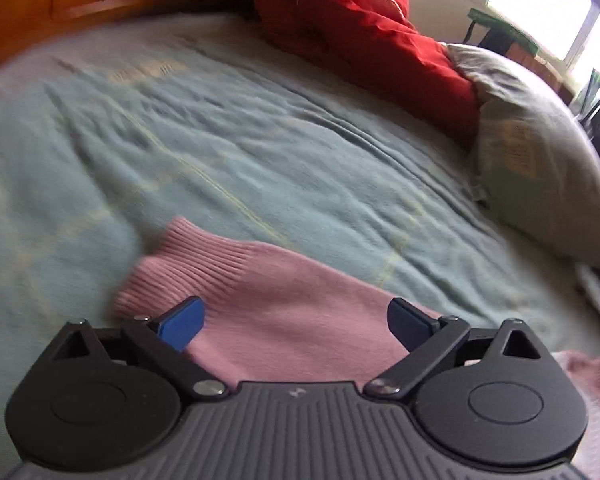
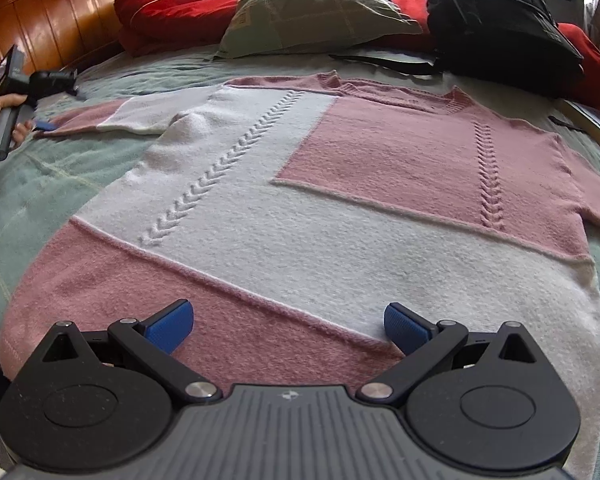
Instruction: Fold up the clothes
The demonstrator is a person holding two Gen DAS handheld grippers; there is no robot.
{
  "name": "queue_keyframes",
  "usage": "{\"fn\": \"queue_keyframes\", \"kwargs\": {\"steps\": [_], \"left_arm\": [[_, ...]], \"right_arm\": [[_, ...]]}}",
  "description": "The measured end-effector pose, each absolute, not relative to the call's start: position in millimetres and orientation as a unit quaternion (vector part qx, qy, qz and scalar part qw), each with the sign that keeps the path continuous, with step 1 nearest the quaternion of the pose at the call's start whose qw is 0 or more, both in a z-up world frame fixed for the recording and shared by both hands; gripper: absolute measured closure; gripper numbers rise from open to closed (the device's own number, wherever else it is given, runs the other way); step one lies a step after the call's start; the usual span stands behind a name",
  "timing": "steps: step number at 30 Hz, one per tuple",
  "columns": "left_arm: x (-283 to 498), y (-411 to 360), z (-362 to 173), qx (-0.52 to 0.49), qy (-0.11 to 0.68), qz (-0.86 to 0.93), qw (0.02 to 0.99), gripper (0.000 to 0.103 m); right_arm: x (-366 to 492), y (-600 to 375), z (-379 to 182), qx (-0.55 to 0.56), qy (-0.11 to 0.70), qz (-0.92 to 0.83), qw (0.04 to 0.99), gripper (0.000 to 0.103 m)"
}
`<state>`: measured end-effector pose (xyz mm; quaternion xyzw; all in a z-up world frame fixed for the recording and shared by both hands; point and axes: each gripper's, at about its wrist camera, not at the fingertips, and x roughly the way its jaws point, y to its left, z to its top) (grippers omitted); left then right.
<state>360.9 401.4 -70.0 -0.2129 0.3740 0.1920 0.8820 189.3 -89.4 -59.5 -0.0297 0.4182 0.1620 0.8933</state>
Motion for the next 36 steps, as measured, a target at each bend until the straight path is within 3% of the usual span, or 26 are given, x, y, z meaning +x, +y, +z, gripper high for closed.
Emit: {"fn": "queue_keyframes", "kwargs": {"steps": [6, 13, 20, 25, 36], "left_arm": [[357, 317, -38, -0.115, 0.379, 0.081, 0.915, 0.005], [349, 161, -16, -0.018, 0.382, -0.131, 0.914, 0.004], [356, 53, -44, 0.048, 0.406, -0.249, 0.878, 0.004], [386, 45, -86, 0.056, 0.434, -0.227, 0.87, 0.003], [459, 77, -85, -0.009, 0.432, -0.153, 0.889, 0.003]], "right_arm": [[188, -92, -55, -0.029, 0.409, 0.162, 0.897, 0.0], [195, -124, -33, -0.066, 0.375, 0.126, 0.916, 0.0], [266, -190, -22, -0.062, 0.361, 0.083, 0.927, 0.0], [327, -223, -48, -0.047, 0.384, 0.057, 0.92, 0.0], [405, -236, -76, -0.048, 0.388, 0.078, 0.917, 0.0]]}}
